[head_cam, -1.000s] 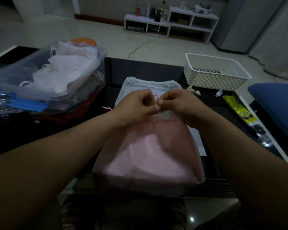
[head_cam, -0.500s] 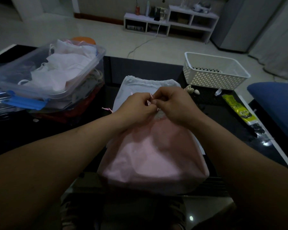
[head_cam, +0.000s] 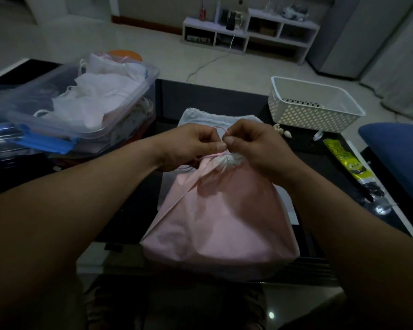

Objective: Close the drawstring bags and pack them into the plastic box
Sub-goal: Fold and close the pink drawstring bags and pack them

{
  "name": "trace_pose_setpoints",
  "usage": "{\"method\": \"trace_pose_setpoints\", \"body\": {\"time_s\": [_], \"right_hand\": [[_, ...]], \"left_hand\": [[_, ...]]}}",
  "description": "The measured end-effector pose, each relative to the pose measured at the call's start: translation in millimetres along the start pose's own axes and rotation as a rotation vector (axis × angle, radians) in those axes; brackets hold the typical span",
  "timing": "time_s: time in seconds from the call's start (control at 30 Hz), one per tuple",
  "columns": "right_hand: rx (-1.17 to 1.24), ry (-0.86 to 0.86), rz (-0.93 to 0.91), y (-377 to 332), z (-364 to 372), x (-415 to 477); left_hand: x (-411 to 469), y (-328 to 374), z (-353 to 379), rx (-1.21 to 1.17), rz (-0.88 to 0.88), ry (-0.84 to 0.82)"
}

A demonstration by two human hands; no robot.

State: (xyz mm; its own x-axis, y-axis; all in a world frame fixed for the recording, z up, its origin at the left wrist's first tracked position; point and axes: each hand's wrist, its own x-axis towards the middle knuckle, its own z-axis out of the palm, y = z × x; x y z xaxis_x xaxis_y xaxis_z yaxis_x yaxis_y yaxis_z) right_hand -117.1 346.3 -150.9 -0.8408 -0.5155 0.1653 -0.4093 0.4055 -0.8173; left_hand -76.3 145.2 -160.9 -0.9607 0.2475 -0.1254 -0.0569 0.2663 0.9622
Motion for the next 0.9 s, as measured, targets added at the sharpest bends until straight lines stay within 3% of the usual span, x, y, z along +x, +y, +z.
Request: {"method": "trace_pose_setpoints", "body": {"time_s": [0.17, 0.33, 0.53, 0.73, 0.87, 0.9], "right_hand": [[0.101, 0.056, 0.076, 5.9, -1.6, 0.0], [0.165, 0.06, 0.079, 7.4, -7.8, -2.9], [0.142, -0.002, 0.082, 15.8, -15.2, -8.9], [0.07, 0.103, 0.14, 16.5, -6.5, -5.9], [-0.072, 0.148, 0.158, 13.0, -1.6, -0.1], [-0.081, 0.15, 0.168, 13.4, -1.6, 2.2]], "left_hand": [[4.5, -6.2, -10.3, 0.002, -0.002, 0.019], [9.1, -21.6, -16.3, 0.527, 0.083, 0.201], [4.1, -41.0, -29.0, 0.704, 0.157, 0.285], [9.8, -45.4, -28.2, 0.698, 0.087, 0.316], [7.5, -19.3, -15.6, 0.686, 0.151, 0.551], [2.7, -9.7, -13.0, 0.675, 0.1, 0.544]]}}
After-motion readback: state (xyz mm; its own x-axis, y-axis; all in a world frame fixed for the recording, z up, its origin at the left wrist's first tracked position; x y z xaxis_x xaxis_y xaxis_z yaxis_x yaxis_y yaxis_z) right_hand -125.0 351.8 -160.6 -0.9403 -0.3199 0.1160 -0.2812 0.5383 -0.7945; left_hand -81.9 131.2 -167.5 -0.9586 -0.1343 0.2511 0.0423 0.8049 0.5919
